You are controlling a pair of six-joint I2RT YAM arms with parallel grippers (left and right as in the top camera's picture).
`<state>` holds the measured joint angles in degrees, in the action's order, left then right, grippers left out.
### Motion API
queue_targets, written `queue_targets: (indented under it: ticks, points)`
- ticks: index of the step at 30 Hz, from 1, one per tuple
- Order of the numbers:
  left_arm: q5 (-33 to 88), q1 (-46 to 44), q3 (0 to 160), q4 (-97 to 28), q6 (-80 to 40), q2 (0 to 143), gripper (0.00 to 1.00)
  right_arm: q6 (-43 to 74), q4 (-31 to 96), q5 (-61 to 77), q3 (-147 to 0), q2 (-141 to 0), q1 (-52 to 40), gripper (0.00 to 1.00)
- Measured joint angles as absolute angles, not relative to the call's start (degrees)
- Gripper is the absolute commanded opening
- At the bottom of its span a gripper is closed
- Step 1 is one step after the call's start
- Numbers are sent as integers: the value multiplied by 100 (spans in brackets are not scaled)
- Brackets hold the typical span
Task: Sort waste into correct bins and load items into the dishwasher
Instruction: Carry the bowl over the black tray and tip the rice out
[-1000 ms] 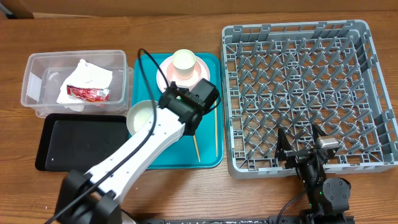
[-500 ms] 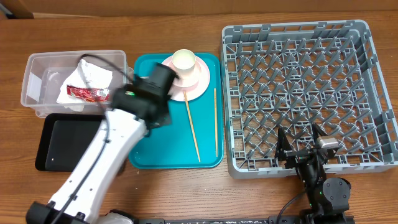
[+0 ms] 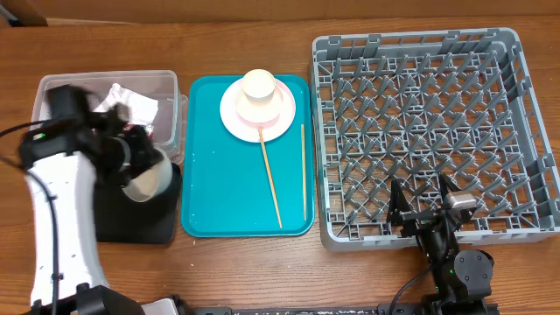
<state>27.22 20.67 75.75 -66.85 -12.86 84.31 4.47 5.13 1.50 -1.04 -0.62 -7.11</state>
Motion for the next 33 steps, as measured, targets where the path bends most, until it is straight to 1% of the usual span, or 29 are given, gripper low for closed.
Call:
queue_targets:
  ticks: [4, 11, 25, 33]
  points:
    - [3424, 2755, 7572, -6420, -1061, 8431, 4, 447, 513, 150, -104, -62, -711, 100]
    - [4268, 3520, 7120, -6058, -845, 8420, 4, 447, 513, 150, -104, -62, -711, 100]
    - [5758, 4438, 5437, -4528, -526, 8420, 4, 445, 513, 150, -104, -62, -711, 100]
    - [6281, 5113, 4882, -4152, -445, 8420, 4, 447, 513, 150, -104, -62, -711, 100]
